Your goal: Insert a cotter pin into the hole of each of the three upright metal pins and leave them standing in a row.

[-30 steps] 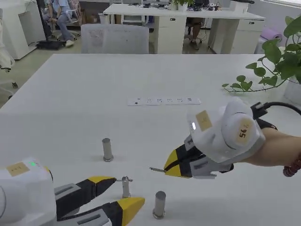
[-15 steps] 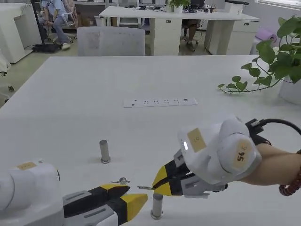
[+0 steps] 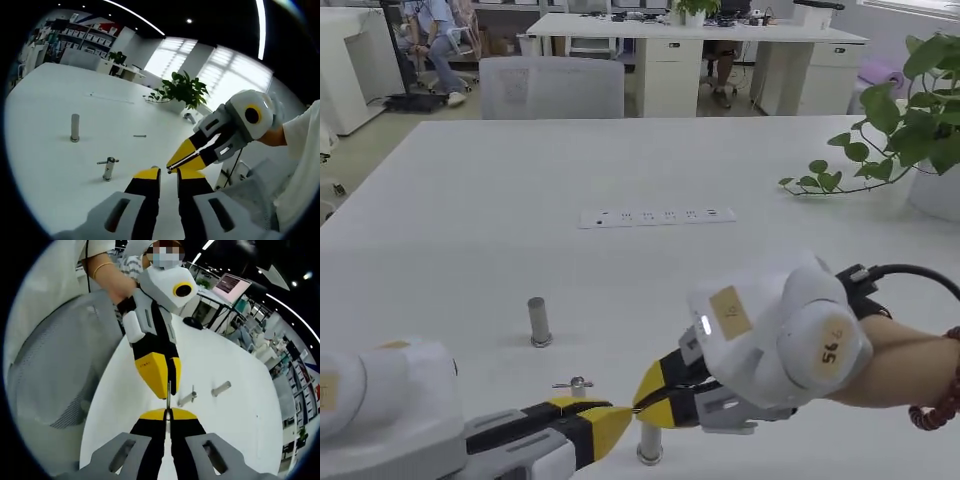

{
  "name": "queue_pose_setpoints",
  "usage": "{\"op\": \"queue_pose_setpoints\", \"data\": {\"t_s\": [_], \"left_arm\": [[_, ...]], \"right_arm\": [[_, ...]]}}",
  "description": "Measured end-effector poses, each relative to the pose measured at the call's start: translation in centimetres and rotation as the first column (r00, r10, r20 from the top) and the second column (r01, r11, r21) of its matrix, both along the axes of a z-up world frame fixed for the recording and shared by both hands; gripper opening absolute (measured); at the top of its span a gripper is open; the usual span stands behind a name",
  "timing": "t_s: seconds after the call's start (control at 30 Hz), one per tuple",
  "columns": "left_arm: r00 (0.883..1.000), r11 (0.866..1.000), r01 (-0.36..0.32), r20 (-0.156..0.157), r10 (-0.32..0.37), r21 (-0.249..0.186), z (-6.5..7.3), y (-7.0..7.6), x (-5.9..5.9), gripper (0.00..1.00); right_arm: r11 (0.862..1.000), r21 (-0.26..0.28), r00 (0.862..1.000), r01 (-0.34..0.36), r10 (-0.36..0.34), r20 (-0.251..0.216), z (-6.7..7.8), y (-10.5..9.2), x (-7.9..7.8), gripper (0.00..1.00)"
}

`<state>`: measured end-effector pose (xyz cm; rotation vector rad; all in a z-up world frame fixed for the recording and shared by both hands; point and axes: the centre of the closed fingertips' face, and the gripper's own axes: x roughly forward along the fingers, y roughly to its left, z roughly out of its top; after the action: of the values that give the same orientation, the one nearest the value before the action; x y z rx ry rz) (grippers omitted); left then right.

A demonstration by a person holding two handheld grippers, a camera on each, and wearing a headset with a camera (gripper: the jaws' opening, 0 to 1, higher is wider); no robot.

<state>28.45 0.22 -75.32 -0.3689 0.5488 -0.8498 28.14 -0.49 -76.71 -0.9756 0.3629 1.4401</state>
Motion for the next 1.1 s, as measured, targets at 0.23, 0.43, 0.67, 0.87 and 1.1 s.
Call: {"op": "queue_pose_setpoints", "data": {"t_s": [0.23,0.43,0.67,0.87,1.1], "left_arm": [[1.0,1.0,-0.002,-0.007,0.002,-0.001,-0.13,-0.04,0.11,0.05],[1.0,1.0,0.005,-0.014,-0.005,-0.011,-0.08,-0.23,-0.03,0.01],[1.0,1.0,0.0,-0.014,0.0,0.0,-0.19,-0.03,0.05,0.01],[1.0,1.0,0.0,0.001,0.0,0.007,-0.06,-0.03,0.14,0.01],[0.999,0.999,0.012,0.033,-0.013,0.032,0.11,0.03,0.16,0.0]], "right_arm": [[1.0,0.009,1.0,-0.001,0.001,0.007,0.24,0.23,-0.09,0.03],[1.0,0.005,1.0,-0.002,0.002,0.013,0.25,0.28,-0.15,0.03],[1.0,0.003,1.0,0.002,-0.002,0.015,0.21,0.32,-0.19,0.03],[1.0,0.005,1.0,0.011,-0.011,0.015,0.28,0.32,-0.06,0.03],[0.999,0.025,1.0,0.021,-0.021,0.003,0.39,0.44,-0.01,0.04]]}}
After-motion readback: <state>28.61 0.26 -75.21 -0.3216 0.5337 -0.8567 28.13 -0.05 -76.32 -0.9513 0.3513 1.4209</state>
